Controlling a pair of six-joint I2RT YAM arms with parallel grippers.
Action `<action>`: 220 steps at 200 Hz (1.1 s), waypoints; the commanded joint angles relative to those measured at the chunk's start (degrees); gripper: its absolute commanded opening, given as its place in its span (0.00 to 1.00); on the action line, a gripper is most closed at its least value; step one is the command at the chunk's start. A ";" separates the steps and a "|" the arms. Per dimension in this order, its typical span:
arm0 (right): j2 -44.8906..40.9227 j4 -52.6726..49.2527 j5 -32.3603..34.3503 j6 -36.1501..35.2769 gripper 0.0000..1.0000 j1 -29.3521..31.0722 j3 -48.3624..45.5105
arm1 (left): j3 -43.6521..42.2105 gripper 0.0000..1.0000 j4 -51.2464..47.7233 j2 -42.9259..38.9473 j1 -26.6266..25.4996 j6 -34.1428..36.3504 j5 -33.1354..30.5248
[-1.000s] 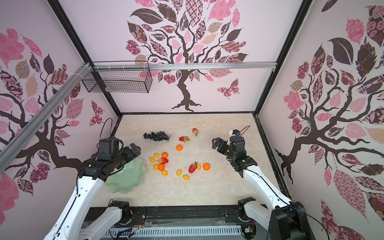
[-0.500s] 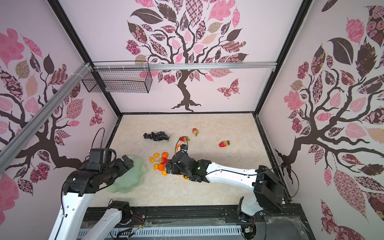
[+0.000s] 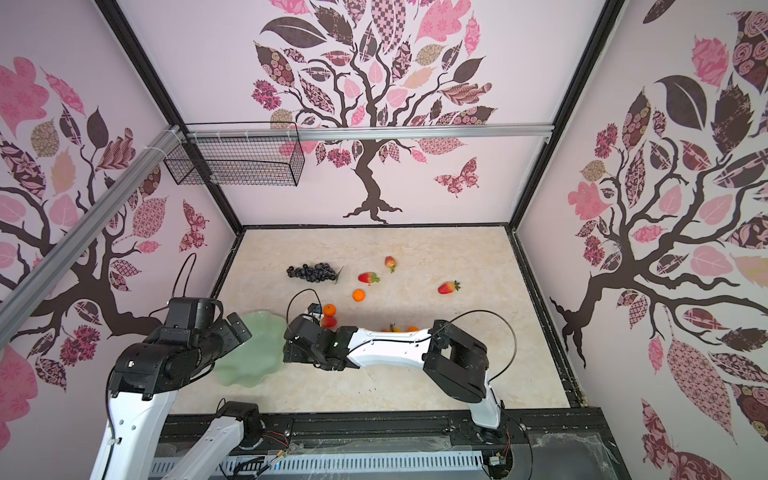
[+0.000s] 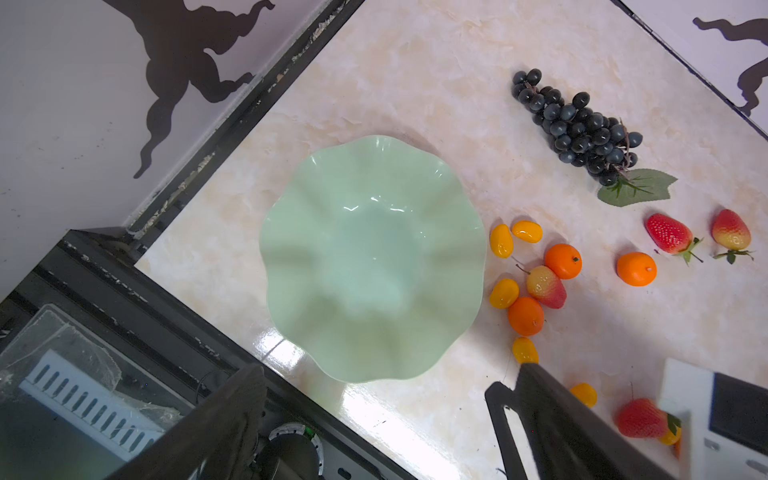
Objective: Place and organize the fake fruits in the fruit bowl
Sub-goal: 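Reach the right gripper across and grasp the green bowl's rim while the left arm rises, then slide the green bowl with the right gripper farther from the robot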
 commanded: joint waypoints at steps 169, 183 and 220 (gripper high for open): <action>20.82 -11.66 -0.03 -1.76 0.25 2.19 24.38 | 5.11 0.99 -0.94 1.75 0.19 2.03 -1.80; 21.69 -12.14 -0.02 -1.99 0.22 2.19 25.41 | 5.05 0.99 -0.94 1.71 0.20 2.03 -1.71; 22.68 -12.35 0.48 -2.28 0.11 2.19 26.93 | 5.30 0.99 -1.35 1.77 0.15 2.29 -1.77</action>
